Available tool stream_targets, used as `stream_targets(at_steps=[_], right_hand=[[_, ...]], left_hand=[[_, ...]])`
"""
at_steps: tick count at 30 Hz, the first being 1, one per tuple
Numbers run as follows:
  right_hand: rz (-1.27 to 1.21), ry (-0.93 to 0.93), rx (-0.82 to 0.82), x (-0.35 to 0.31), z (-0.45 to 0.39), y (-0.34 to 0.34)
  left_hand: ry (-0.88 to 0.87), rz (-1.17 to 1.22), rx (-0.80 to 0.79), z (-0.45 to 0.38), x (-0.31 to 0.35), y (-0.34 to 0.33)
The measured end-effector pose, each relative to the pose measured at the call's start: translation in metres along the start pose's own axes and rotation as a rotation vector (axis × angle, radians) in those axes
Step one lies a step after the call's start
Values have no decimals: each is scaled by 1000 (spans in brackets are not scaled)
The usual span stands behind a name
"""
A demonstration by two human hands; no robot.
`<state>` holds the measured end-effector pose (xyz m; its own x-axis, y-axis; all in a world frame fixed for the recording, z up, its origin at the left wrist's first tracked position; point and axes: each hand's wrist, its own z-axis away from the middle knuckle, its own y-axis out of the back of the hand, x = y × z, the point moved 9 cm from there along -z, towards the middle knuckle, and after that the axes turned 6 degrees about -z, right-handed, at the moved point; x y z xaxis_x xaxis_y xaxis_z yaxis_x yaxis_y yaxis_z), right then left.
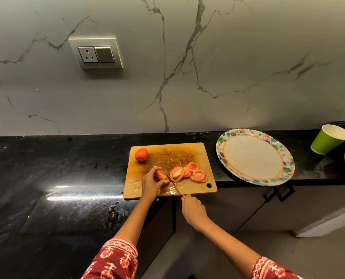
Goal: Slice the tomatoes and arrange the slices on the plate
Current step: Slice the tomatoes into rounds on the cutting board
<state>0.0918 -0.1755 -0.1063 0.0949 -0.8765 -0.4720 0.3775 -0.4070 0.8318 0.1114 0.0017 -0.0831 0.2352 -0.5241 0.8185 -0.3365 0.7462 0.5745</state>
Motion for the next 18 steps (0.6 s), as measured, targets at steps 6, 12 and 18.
stream_targets(at_steps=[6,12,18], right_hand=[[-151,-36,8,3,-9,7],[-349,113,60,-20,-18,28],[-454,39,100,5,-25,37]], left_hand=[[19,-6,-83,-1,0,4],[2,-16,-31,3,0,-1],[-28,-32,-3,3,7,-5]])
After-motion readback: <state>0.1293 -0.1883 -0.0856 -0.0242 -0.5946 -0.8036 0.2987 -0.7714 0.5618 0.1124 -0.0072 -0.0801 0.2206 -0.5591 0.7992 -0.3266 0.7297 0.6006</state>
